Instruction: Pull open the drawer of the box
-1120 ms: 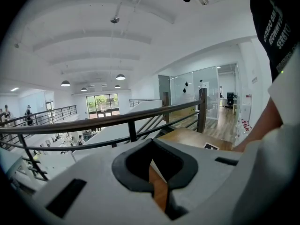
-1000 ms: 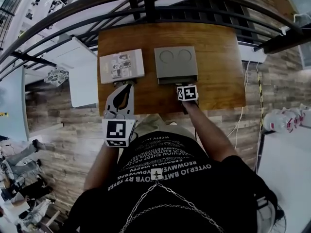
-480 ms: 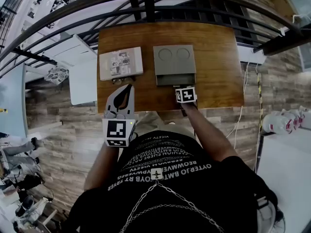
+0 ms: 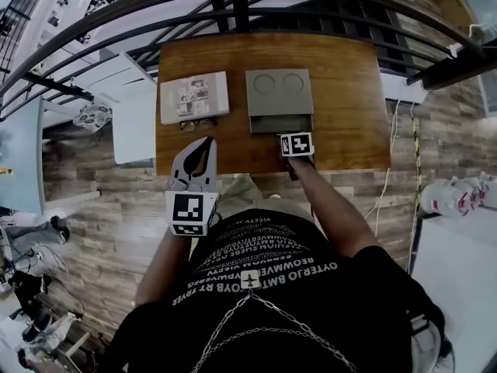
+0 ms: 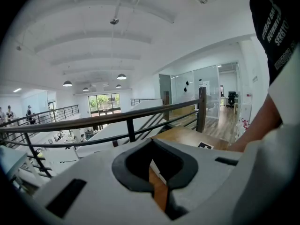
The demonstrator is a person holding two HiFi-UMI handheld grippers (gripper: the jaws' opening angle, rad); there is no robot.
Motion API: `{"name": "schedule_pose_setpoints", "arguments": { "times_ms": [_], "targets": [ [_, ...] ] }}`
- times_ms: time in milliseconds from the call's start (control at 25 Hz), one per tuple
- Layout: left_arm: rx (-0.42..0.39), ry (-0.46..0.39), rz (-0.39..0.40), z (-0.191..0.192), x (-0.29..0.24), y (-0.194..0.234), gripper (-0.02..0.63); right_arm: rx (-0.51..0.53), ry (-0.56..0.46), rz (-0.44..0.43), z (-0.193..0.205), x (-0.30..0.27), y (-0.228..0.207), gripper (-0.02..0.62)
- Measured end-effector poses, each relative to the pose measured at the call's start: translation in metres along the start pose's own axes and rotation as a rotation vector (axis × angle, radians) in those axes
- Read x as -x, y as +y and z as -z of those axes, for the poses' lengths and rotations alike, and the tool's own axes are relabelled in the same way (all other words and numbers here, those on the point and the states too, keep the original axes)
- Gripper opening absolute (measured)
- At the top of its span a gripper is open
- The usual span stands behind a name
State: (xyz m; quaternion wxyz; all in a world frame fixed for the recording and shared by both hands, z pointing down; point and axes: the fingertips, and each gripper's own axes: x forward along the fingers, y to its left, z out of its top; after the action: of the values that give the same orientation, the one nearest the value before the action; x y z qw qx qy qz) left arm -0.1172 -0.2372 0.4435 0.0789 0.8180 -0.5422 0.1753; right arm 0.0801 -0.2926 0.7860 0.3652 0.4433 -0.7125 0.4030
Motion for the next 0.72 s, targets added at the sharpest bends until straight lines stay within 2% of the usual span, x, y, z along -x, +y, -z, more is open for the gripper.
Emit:
{"name": "schedule_pose_setpoints", "arguments": {
  "times_ms": [160,200,720],
  "targets": [
    [0.004,0.001,-0.020,0.001,0.009,-0.001,0.006,-0.043,0.019,-0.004,-0.001,0.000,0.002,0.204],
    [0.003,-0.001,-0.025,0.000,0.011,-0.001,0.006,-0.046,0.021,-0.007,-0.001,0.001,0.004,0.161],
    [-0.010,-0.017,-0.035,0.002,0.031,-0.006,0.006,-0.030,0.018,-0.014,0.027,0.010,0.012,0.152]
  ]
}}
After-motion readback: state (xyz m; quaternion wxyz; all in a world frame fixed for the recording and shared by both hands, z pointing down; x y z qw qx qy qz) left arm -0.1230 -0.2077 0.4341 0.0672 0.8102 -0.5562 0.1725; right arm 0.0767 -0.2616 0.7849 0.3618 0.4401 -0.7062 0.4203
